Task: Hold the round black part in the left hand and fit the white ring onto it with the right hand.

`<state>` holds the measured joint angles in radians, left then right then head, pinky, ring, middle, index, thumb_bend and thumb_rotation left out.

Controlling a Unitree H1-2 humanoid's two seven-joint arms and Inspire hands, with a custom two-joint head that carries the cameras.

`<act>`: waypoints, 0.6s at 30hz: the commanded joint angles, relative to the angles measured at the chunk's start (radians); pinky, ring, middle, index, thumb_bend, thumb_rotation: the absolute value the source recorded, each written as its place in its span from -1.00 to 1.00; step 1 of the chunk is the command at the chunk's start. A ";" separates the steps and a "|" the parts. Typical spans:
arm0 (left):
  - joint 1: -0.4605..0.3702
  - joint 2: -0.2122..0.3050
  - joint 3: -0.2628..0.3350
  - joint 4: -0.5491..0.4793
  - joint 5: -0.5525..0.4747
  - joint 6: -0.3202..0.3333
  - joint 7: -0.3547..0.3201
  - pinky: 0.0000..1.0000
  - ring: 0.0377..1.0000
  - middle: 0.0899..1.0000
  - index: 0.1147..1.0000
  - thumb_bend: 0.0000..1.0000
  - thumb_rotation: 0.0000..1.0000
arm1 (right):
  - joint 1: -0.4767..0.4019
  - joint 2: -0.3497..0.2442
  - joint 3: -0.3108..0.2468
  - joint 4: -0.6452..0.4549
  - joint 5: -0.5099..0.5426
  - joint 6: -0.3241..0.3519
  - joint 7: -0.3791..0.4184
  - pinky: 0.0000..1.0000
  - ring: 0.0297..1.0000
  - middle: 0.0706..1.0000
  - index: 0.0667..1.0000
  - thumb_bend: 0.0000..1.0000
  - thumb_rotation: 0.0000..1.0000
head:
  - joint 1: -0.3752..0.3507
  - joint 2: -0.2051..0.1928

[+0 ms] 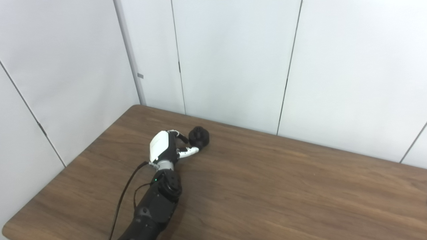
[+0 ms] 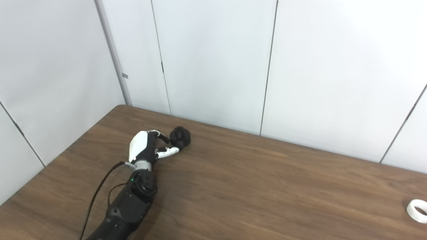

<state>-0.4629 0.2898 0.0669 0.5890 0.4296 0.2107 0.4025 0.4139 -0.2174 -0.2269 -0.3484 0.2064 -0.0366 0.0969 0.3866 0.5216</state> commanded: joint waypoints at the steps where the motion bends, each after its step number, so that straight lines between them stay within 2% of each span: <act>1: -0.021 0.004 -0.010 -0.006 -0.021 -0.011 -0.023 1.00 0.87 0.65 -0.18 0.04 -0.91 | 0.008 -0.002 -0.005 -0.022 -0.003 -0.006 -0.002 0.91 0.94 0.93 0.91 0.64 0.75 | 0.001 0.001; 7: -0.019 0.013 -0.031 -0.015 -0.020 -0.004 -0.038 1.00 0.88 0.65 -0.18 0.04 -0.91 | 0.006 0.002 -0.003 -0.033 -0.019 0.004 -0.009 0.89 0.94 0.93 0.92 0.66 0.77 | -0.004 0.006; 10: -0.021 0.027 -0.052 -0.022 -0.014 0.050 -0.083 1.00 0.88 0.72 -0.16 0.04 -0.90 | 0.005 0.002 -0.003 -0.030 -0.016 0.001 -0.005 0.90 0.93 0.92 0.91 0.68 0.75 | -0.010 0.010; 11: -0.020 0.034 -0.064 -0.031 -0.008 0.074 -0.102 1.00 0.88 0.75 0.01 0.42 -0.90 | 0.005 0.002 -0.003 -0.032 -0.016 0.002 -0.005 0.89 0.93 0.92 0.91 0.68 0.74 | -0.010 0.010; 13: -0.018 0.043 -0.076 -0.046 -0.005 0.100 -0.120 0.88 0.85 0.82 0.32 0.81 -0.85 | 0.005 0.000 -0.002 -0.032 -0.016 -0.001 -0.003 0.88 0.93 0.92 0.91 0.67 0.74 | -0.010 0.010; 15: -0.015 0.046 -0.081 -0.056 -0.006 0.112 -0.123 0.86 0.86 0.87 0.46 0.93 -0.80 | 0.005 0.001 -0.002 -0.032 -0.017 -0.001 -0.003 0.88 0.93 0.92 0.90 0.67 0.73 | -0.010 0.010; 18: -0.012 0.045 -0.079 -0.069 -0.009 0.122 -0.119 0.85 0.88 0.92 0.51 0.98 -0.77 | 0.004 0.002 -0.002 -0.030 -0.013 -0.003 -0.003 0.89 0.92 0.91 0.89 0.67 0.72 | -0.010 0.010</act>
<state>-0.4692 0.3403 -0.0018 0.5258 0.4318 0.3118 0.3156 0.4149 -0.2102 -0.2243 -0.3599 0.1889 -0.0267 0.0916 0.3758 0.5308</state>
